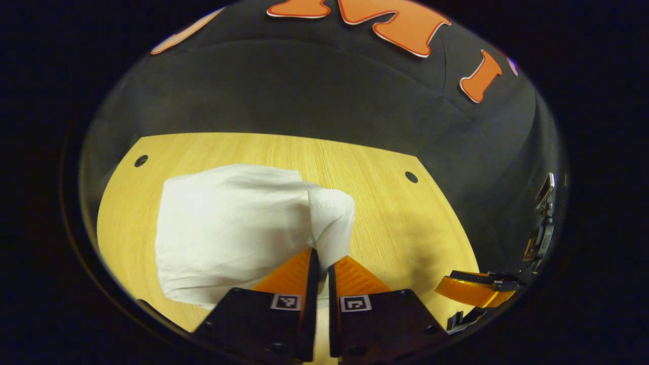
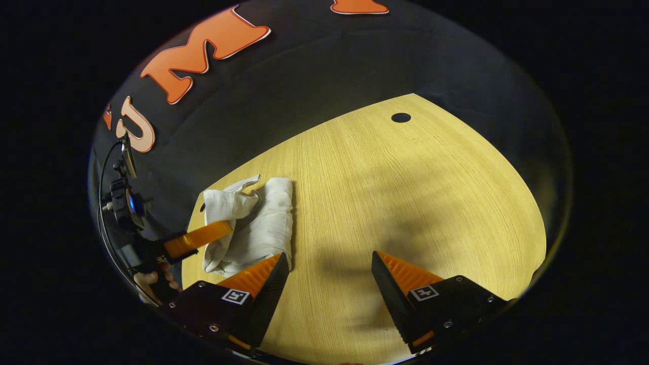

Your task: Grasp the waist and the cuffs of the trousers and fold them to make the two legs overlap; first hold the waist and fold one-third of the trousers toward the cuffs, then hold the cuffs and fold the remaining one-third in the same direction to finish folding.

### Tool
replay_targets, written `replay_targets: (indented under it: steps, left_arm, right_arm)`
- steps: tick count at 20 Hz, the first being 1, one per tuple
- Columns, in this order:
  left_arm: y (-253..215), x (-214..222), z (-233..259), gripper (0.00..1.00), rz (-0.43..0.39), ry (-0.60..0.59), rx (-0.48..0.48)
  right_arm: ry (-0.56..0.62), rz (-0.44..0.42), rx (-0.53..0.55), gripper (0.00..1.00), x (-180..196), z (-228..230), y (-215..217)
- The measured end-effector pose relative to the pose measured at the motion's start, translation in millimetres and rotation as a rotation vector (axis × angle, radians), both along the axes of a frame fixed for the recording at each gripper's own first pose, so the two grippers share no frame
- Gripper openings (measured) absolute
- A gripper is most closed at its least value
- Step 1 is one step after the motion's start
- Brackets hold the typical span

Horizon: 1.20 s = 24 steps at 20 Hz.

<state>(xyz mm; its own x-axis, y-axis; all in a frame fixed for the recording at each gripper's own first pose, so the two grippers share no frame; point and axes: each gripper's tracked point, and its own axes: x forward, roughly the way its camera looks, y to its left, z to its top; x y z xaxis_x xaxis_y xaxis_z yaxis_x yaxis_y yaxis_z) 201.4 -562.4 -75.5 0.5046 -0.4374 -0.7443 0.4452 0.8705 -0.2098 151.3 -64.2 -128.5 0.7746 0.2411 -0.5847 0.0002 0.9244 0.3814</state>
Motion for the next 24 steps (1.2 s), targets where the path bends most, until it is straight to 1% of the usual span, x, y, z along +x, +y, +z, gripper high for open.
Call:
replay_targets:
  steps: [2,4,6,8,13,17,19,20,21,24]
  left_arm:
    - [-6,-12,-5,0.44,-0.003,0.035,-0.018]
    - [0,-14,-8,0.80,0.008,0.036,-0.010]
    - [12,-13,-3,0.94,0.025,0.013,0.009]
    - [22,-13,8,1.00,0.035,-0.014,0.003]
    - [81,-1,60,1.00,0.074,-0.163,0.024]
    - [121,2,109,1.00,0.127,-0.277,0.001]
    - [133,-2,131,1.00,0.145,-0.367,0.004]
    - [134,-2,136,1.00,0.153,-0.415,0.001]
    - [127,2,125,1.00,0.165,-0.455,-0.001]
    - [124,2,118,1.00,0.211,-0.533,-0.013]
  right_arm:
    - [-0.001,-0.002,-0.006,0.99,0,0,-1]
    - [-0.007,-0.001,-0.016,0.99,0,2,1]
    - [-0.018,0.004,-0.034,0.98,-2,4,6]
    - [-0.034,0.011,-0.051,0.99,0,11,13]
    - [-0.094,0.032,-0.067,0.98,1,39,42]
    - [-0.215,0.036,-0.150,0.98,4,79,58]
    - [-0.284,0.046,-0.181,0.99,3,100,70]
    - [-0.322,0.050,-0.198,0.99,4,109,77]
    - [-0.363,0.050,-0.224,0.99,4,119,81]
    - [-0.496,0.054,-0.264,0.98,-1,151,96]
